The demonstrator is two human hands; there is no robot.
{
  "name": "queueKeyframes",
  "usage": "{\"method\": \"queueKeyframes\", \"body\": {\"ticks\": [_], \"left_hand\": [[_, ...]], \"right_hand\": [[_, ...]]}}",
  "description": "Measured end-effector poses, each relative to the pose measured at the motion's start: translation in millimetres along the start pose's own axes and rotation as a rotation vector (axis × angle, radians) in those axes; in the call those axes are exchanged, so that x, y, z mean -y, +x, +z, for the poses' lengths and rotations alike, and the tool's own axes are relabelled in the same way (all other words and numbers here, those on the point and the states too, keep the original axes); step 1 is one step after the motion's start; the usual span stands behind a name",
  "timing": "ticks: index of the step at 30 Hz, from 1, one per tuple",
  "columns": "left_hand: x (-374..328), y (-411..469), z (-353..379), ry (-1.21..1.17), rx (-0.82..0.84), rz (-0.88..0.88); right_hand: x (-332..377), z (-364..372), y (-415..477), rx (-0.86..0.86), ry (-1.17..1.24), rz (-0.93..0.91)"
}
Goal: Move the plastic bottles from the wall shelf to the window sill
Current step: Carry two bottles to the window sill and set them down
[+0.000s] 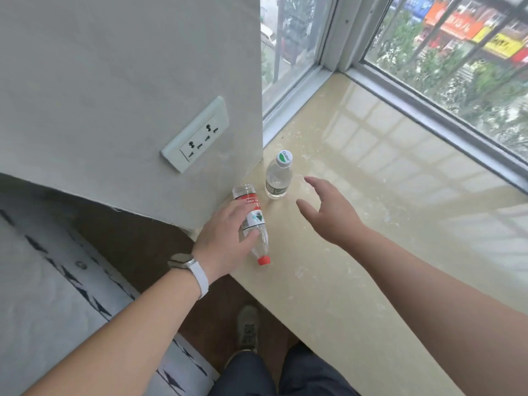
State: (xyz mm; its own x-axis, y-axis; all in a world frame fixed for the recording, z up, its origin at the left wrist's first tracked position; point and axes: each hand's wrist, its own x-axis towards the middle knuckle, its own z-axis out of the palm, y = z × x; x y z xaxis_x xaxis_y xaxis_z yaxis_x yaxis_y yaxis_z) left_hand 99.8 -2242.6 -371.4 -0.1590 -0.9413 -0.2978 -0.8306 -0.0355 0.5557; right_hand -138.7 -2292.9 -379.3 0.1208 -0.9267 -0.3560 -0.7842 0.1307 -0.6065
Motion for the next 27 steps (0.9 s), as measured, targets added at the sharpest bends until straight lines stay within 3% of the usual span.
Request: {"method": "queueKeyframes", "body": {"ticks": [9,19,27], "left_hand": [[-24.3,-61.3,-70.6,0.34,-0.114,0.349],[-70.2,-107.7,-110.3,0.363,-0.247,0.661],[-138.7,-127.0,-104.0,0.355,-0.241,0.86]], "right_hand": [[70.0,-51.4,-107.8,-0.134,-0.351,-0.1],[118.6,-77.5,-212.4,-0.269,-0.523,-0.111],[95.2,-103.0,-292.2,-0.344,-0.603,-0.006]]}}
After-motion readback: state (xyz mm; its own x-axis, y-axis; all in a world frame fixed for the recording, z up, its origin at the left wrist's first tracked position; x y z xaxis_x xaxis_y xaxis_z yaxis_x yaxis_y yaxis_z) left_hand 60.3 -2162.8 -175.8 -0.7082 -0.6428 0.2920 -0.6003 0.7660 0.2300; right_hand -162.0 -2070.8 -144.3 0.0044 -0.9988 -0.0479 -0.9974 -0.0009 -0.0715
